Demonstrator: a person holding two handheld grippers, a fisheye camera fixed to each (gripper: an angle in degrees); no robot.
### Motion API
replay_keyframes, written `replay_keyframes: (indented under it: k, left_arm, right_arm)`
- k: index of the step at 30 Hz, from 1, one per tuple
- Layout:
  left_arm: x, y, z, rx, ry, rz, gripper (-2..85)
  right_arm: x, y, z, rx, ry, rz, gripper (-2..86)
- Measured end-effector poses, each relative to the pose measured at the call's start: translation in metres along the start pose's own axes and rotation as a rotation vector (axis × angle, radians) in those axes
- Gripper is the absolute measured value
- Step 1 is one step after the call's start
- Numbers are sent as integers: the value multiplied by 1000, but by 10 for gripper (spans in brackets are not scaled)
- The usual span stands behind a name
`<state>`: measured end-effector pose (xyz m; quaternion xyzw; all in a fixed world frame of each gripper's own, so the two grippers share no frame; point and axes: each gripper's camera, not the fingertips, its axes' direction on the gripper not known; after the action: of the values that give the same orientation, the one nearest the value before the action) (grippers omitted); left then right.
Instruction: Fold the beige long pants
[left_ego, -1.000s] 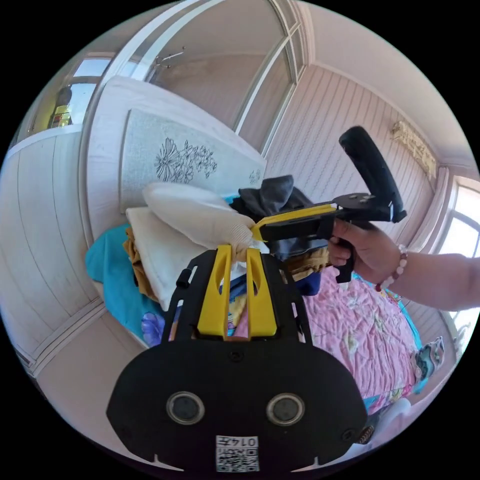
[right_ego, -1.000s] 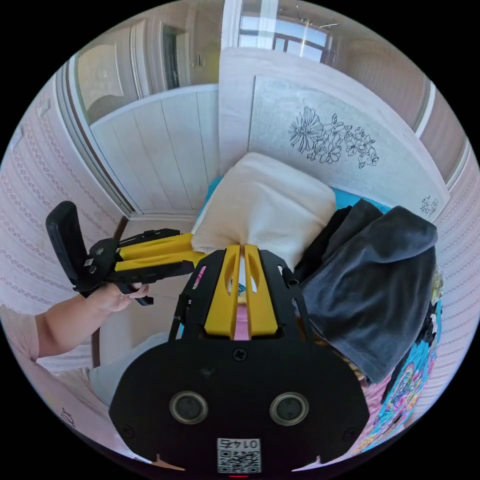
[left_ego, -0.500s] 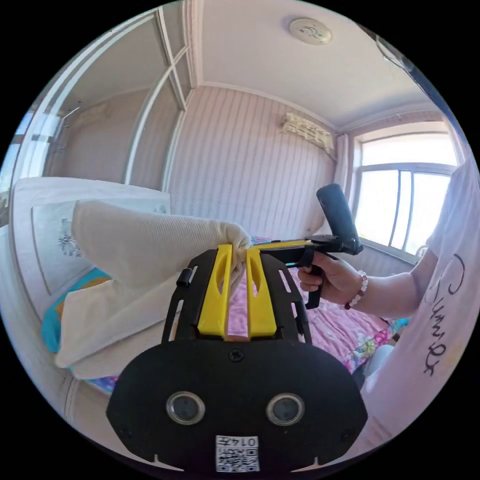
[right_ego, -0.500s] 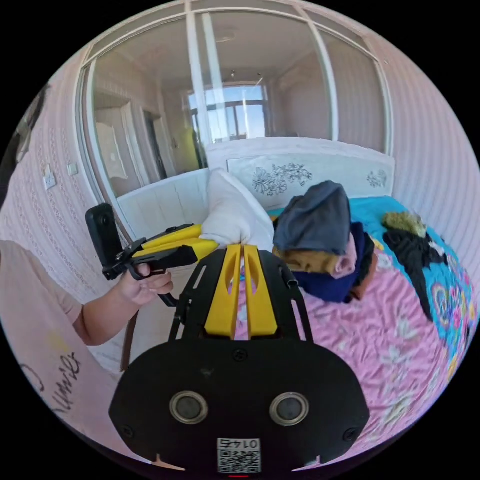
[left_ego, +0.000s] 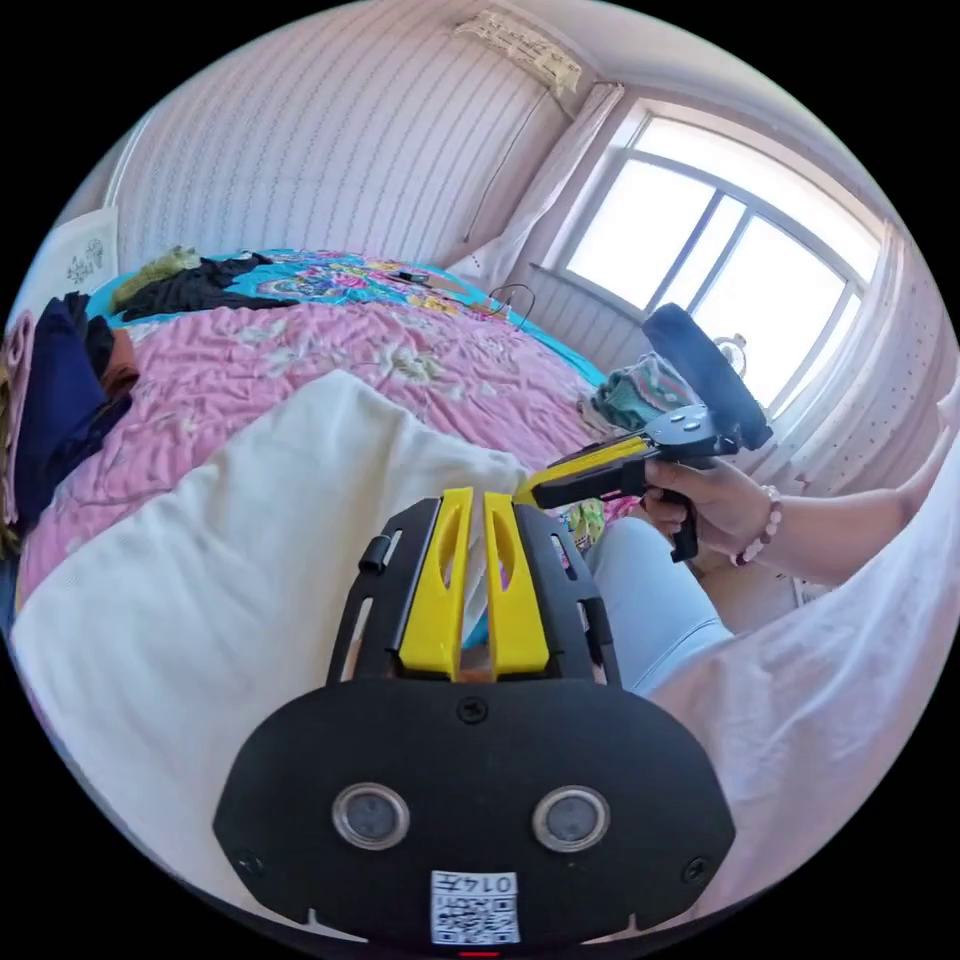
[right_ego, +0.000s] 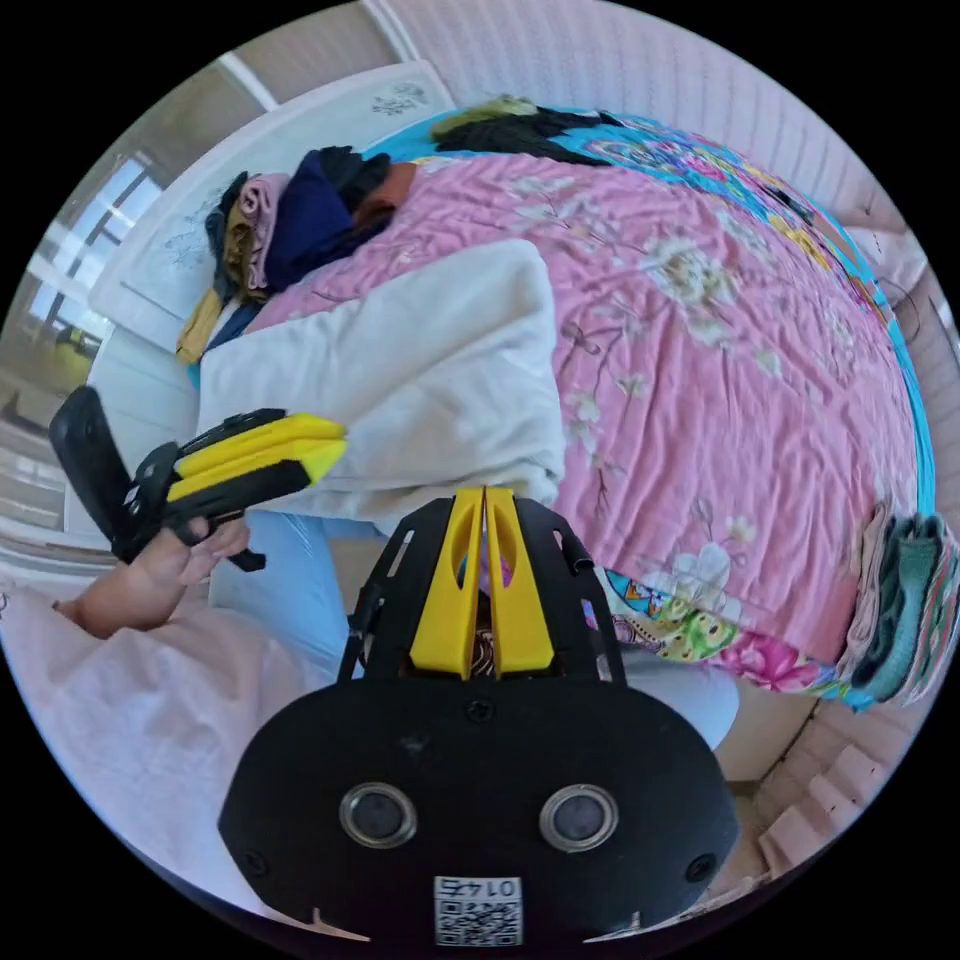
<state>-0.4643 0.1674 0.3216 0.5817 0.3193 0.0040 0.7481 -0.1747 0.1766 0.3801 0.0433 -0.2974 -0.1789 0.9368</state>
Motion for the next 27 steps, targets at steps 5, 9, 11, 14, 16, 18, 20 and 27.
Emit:
replay_keyframes:
  k: [5,9,11,14,16,18,20,27]
  left_arm:
    - [-23,35,-59,75,-152,-158,46]
    - [-70,81,-101,29,-420,-410,88]
    - [-91,99,-108,-1,-470,-518,107]
    - [-115,122,-107,-25,-486,-645,118]
    - [-128,131,-98,-70,-409,-710,109]
    - [-133,137,-94,-39,-369,-731,94]
    - [-134,136,-94,-43,-368,-717,72]
    - [-114,122,-86,25,-211,-587,50]
  right_arm:
    - [23,14,-39,203,-143,-65,3]
    - [29,17,-69,365,-208,-153,20]
    - [16,12,-67,362,-228,-231,39]
    - [-24,-1,-47,269,-294,-383,101]
    - [-61,-3,-33,219,-343,-531,120]
    - [-116,-1,-14,141,-343,-736,137]
    - [-154,4,4,56,-339,-889,156]
    - [-233,22,52,-151,-207,-1099,152]
